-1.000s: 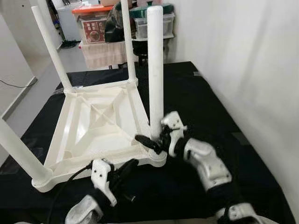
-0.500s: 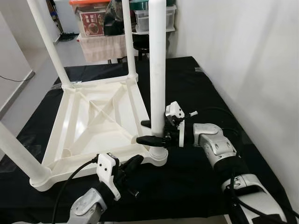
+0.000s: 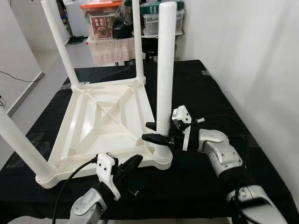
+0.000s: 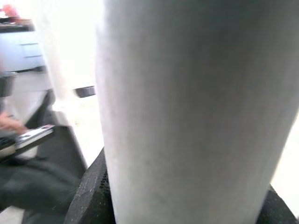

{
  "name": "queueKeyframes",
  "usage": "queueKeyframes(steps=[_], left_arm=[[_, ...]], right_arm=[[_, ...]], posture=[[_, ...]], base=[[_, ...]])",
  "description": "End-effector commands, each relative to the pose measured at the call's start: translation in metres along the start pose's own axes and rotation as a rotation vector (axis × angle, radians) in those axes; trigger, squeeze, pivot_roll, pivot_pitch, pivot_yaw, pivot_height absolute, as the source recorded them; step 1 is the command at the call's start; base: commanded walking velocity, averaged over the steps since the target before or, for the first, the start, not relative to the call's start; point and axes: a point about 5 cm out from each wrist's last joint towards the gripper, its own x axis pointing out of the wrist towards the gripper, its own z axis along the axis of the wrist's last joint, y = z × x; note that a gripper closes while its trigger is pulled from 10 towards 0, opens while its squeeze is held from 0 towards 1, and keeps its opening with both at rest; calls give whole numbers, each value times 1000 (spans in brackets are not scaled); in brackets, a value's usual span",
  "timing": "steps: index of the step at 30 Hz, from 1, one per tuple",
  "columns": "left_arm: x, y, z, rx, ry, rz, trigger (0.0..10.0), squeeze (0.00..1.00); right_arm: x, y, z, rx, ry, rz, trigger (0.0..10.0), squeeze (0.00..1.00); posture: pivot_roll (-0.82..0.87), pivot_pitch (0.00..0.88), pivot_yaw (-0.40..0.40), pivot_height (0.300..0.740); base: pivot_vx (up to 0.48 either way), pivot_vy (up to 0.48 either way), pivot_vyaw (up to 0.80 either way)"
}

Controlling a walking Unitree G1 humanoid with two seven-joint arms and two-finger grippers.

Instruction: Building children table

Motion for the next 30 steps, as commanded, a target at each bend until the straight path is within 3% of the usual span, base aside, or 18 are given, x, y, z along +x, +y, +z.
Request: queueKeyframes(steps=[1,2,3,4,6,11,12,13,15,16,17,22,23,24,26,27,28,30], left_arm=[[-1,1,-1,-7,10,3,10000,0],[-2,2,-1,-6,8,7,10000,0],[-2,2,0,-4,7,10,10000,0],[-2,2,0,-4,7,10,10000,0],[-2,3,0,0,7,13,10000,0],[-2,3,0,1,3,20,10000,0],[-1,3,0,4,-1,25,10000,0],[-1,4,0,7,-2,29,10000,0],[-1,4,0,7,-2,29,10000,0],[-1,4,0,7,-3,29,10000,0],[0,4,0,1,-1,24,10000,0],[0,4,0,-3,0,20,10000,0],[1,3,0,-7,1,14,10000,0],[1,3,0,-7,1,14,10000,0],[2,3,-1,-13,2,9,10000,0],[2,3,-1,-13,2,9,10000,0],[2,3,-1,-12,1,12,10000,0],[2,2,-1,-10,1,17,10000,0]], right_arm=[[-4,-2,-14,35,71,-97,0,0],[0,8,-28,86,66,-392,0,0],[5,30,-42,116,77,-513,0,0],[5,30,-42,116,77,-513,0,0],[18,58,-57,136,118,-505,0,0],[22,49,-51,114,120,-466,0,0],[23,47,-50,113,117,-467,392,0],[26,47,-47,121,100,-448,10000,0],[26,47,-47,121,100,-448,10000,0],[28,47,-40,112,71,-398,10000,357],[31,47,-33,117,30,-308,10000,1000],[32,48,-26,120,7,-259,10000,1000],[31,44,-16,115,-28,-156,10000,1000],[31,44,-16,115,-28,-156,10000,1000],[25,36,-1,34,-46,6,10000,1000],[25,36,-1,34,-46,6,10000,1000],[21,31,3,1,-40,71,10000,0],[13,14,3,-41,16,148,10000,0]], posture=[[5,0,26,740],[-2,0,31,740],[10,0,35,740],[10,0,35,740],[11,0,31,740],[17,0,13,740],[17,0,13,740],[16,0,15,740],[16,0,15,740],[15,0,19,740],[12,0,27,740],[12,0,27,740],[7,0,28,740],[7,0,28,740],[10,0,27,740],[10,0,27,740],[20,0,19,740],[26,0,17,740]], base=[[0,0,0],[0,0,0],[0,0,0],[0,0,0],[0,0,0],[0,0,0],[0,0,0],[0,0,0],[0,0,0],[0,0,0],[0,0,0],[0,0,0],[0,0,0],[0,0,0],[0,0,0],[0,0,0],[0,0,0],[0,0,0]])
